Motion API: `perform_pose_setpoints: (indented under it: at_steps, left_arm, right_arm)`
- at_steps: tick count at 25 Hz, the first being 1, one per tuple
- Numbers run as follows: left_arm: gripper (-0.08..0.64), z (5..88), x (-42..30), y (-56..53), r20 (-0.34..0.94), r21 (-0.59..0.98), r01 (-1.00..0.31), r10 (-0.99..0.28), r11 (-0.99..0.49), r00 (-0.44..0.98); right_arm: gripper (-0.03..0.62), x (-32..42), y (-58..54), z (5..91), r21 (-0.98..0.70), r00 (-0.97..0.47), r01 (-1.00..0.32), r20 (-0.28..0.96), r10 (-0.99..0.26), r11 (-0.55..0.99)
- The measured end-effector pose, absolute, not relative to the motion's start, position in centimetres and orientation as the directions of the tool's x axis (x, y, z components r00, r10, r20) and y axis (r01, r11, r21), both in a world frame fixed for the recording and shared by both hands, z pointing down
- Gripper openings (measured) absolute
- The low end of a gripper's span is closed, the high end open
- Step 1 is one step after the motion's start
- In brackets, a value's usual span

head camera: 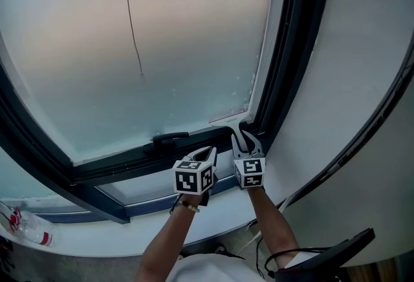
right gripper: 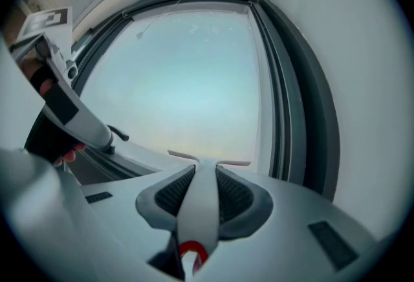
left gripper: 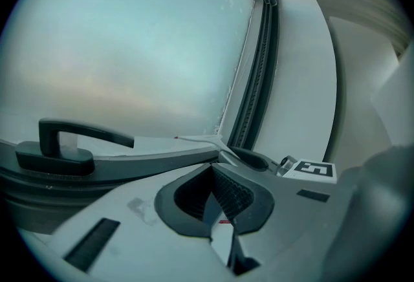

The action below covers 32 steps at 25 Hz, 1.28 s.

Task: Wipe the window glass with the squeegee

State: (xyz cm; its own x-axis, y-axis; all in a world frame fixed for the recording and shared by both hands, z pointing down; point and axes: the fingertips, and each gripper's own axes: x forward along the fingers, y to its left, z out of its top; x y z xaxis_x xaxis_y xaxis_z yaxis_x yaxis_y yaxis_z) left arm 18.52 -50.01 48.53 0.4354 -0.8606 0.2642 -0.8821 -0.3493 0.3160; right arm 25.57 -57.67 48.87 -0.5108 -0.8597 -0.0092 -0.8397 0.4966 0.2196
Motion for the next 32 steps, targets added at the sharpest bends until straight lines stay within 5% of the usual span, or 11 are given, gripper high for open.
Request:
perform_pose_setpoints:
  at_steps: [11, 32]
  left_arm:
    - [-0.002, 33.8, 19.2, -52.8, 0.071, 0.161, -0.884, -0.888, -0.439, 0.454]
    - [-0.002, 10.0, 20.1, -54.9, -0.228, -0.088, -0.896, -0.867, -0.434, 0.443]
  right_arm:
    - [0.091, 25.3, -56.5, 23.0, 0.27, -0.536, -0.844, -0.39, -0.748, 0.464]
    - [0.09, 27.1, -57.6, -6.5, 0.223, -0.478, -0.866, -0.629, -0.613, 0.447]
